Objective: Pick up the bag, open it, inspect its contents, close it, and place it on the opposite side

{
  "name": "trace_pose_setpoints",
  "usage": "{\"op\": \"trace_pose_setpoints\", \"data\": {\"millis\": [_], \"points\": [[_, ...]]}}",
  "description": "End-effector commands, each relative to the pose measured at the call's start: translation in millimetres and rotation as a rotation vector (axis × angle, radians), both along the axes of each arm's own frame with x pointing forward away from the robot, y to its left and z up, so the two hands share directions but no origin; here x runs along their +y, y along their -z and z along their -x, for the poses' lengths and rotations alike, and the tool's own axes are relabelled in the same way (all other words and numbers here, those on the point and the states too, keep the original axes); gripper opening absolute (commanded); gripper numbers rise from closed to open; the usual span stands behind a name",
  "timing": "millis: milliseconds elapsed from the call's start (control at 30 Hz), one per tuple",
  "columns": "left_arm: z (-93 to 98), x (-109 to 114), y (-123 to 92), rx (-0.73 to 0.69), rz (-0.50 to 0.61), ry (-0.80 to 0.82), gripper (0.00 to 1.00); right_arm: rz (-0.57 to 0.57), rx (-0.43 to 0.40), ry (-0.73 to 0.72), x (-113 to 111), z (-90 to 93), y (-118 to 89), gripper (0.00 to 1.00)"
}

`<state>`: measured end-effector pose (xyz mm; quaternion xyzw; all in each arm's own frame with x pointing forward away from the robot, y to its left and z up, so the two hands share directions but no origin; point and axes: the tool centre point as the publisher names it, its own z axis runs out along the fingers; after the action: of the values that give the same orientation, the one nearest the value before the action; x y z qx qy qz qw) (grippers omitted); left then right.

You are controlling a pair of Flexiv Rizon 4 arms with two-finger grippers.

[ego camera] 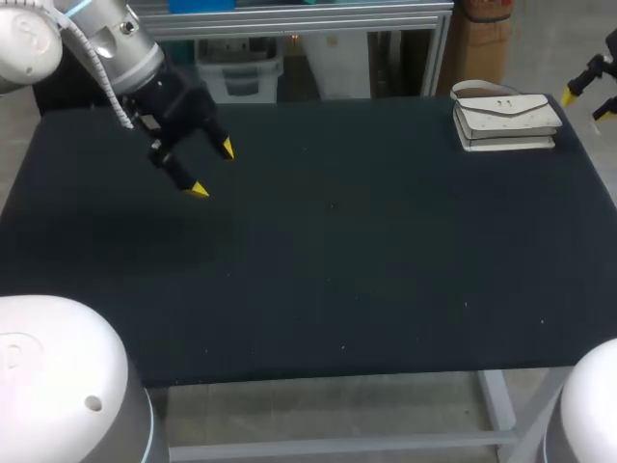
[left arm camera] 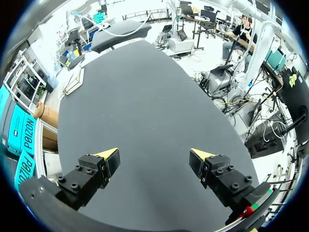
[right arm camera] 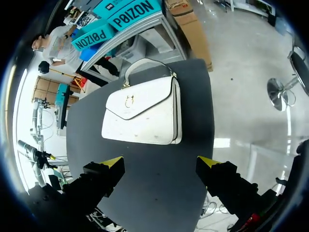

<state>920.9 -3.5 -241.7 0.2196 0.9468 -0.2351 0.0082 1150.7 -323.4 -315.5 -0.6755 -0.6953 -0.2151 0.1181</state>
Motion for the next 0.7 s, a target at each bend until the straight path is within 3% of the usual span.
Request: {"op": "trace_pose_setpoints", "data": {"millis": [33,200,367,700], "points": [[-6.7,-5,3,0.005,0.008,0.041,1.00,-0.081,0.101,-0.050,-15,-35.4,15,1.00],[-15.1,-11,7,0.028,0.024,0.018,1.00,-0.094,0.112,-0.046,-15,-49.5,26,1.00],[-32.2,-20,15,0.060,0.020,-0.181,1.00,-0.111,0.115,-0.044,-13,-59.5,34,1.00],[-38.2,-13,36,0.023,0.088,-0.302,1.00,-0.143,0.119,-0.054,-6,-71.1,46,1.00]]}}
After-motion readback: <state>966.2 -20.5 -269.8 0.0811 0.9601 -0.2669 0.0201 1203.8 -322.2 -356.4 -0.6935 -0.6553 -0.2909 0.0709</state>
